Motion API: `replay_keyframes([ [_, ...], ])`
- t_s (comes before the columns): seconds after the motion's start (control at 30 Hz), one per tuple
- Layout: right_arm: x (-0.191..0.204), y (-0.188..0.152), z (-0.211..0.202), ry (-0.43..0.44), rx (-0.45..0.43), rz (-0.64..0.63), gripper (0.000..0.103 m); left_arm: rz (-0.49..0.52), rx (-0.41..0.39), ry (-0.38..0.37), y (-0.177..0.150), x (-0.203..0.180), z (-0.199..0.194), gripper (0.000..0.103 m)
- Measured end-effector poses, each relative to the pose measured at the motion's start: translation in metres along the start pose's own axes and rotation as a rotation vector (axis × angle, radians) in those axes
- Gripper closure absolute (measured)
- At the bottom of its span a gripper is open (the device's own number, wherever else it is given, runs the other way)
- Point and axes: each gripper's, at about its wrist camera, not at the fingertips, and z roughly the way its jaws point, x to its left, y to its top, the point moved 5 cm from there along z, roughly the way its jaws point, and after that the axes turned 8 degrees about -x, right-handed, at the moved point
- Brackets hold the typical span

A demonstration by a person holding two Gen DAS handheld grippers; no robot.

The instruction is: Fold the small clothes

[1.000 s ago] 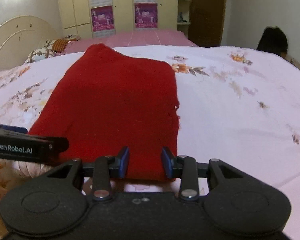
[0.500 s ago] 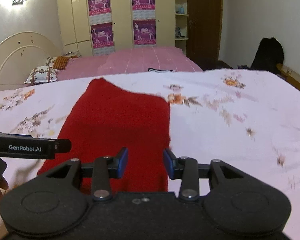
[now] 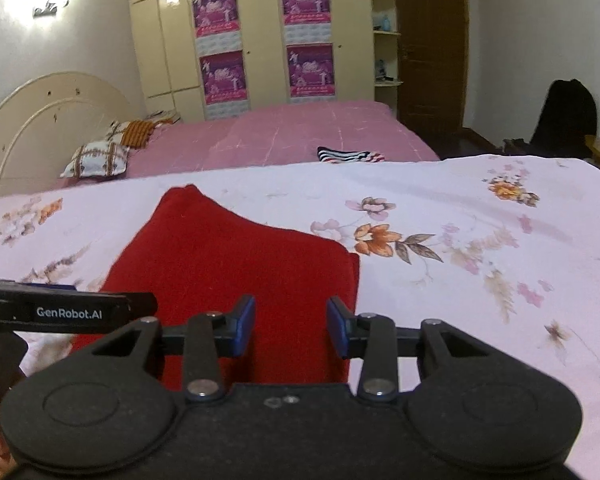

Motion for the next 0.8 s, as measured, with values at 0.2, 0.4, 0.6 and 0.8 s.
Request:
replay_keyframes([
  [0.2, -0.006, -0.019, 0.012, 0.026, 0.037, 0.011, 0.062, -0.008, 0.001, -0.015, -0.003, -0.001, 0.001, 0.0],
  [0.4, -0.011, -0.013, 0.007, 0.046, 0.024, 0.015, 0.049, -0.008, -0.015, -0.017, 0.002, 0.001, -0.006, 0.0],
  [0.6, -0.027, -0.014, 0.01, 0.052, 0.038, 0.055, 0.032, -0.045, 0.003, -0.031, 0.005, 0.007, -0.006, 0.0],
  [0.8, -0.04, -0.017, 0.022, 0.107, 0.09, 0.166, 0.03, -0.076, 0.036, -0.078, 0.001, 0.01, 0.003, 0.0],
])
